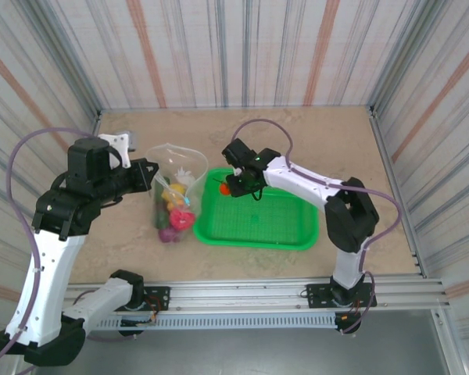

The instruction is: Place the food in the zip-top bag and seal the zipper

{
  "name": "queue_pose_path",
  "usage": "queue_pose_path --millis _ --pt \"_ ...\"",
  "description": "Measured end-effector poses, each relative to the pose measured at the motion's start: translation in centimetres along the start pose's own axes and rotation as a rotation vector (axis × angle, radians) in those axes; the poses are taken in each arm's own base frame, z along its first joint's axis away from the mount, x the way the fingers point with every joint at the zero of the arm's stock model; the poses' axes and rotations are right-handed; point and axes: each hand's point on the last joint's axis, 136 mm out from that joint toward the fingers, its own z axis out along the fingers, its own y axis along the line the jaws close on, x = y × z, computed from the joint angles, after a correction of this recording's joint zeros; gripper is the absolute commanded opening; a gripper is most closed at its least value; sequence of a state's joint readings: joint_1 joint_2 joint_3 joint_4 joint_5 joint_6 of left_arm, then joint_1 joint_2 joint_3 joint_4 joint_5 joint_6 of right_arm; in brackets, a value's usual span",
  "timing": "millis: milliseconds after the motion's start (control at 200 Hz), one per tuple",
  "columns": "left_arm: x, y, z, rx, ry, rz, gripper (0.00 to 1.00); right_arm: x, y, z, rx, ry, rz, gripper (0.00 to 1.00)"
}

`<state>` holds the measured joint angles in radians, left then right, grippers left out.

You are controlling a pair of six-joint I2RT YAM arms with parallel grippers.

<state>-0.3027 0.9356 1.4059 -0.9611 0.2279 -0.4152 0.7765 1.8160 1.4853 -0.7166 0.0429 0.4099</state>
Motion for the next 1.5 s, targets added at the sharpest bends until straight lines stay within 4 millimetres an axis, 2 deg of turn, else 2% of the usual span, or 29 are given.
queue_pose_path --millis 170,366,551,726,837,922,992,1087,1388,1498 --pt "0.0 -0.9 1.0 0.053 0.033 -0.002 0.0 -1.3 -1.2 -4.7 -0.008 -0.092 0.029 0.25" --pt "0.8 -1.4 2.3 0.1 0.088 -0.012 0.0 -1.9 -2.6 -8.9 0.007 -0.155 0.053 0.25" --pt "1.2 -2.0 2.6 0.141 0.114 -0.016 0.0 -3.9 -2.6 -14.0 0.0 -0.247 0.058 0.24" --pt "1.2 -2.5 2.6 0.166 0.119 -0.018 0.0 -5.9 -0.9 -20.2 -0.062 -0.372 0.035 0.24" --pt "1.3 -2.5 2.7 0.171 0.124 -0.02 0.0 -6.1 2.2 -23.3 -0.117 -0.42 -0.035 0.23" --pt "1.3 -2.6 2.9 0.177 0.131 -0.024 0.0 -6.0 4.7 -24.8 -0.162 -0.442 -0.087 0.23" --pt "1.2 -2.7 3.1 0.18 0.133 -0.024 0.0 -5.8 6.3 -25.3 -0.188 -0.444 -0.124 0.24" --pt "1.1 -2.7 3.2 0.184 0.133 -0.024 0.0 -5.4 7.9 -24.5 -0.224 -0.405 -0.158 0.24" --pt "1.2 -2.8 3.2 0.188 0.134 -0.024 0.0 -3.3 12.3 -17.5 -0.206 -0.205 -0.255 0.24" --pt "1.2 -2.8 3.2 0.191 0.136 -0.024 0.0 -2.6 13.1 -15.2 -0.194 -0.145 -0.277 0.24"
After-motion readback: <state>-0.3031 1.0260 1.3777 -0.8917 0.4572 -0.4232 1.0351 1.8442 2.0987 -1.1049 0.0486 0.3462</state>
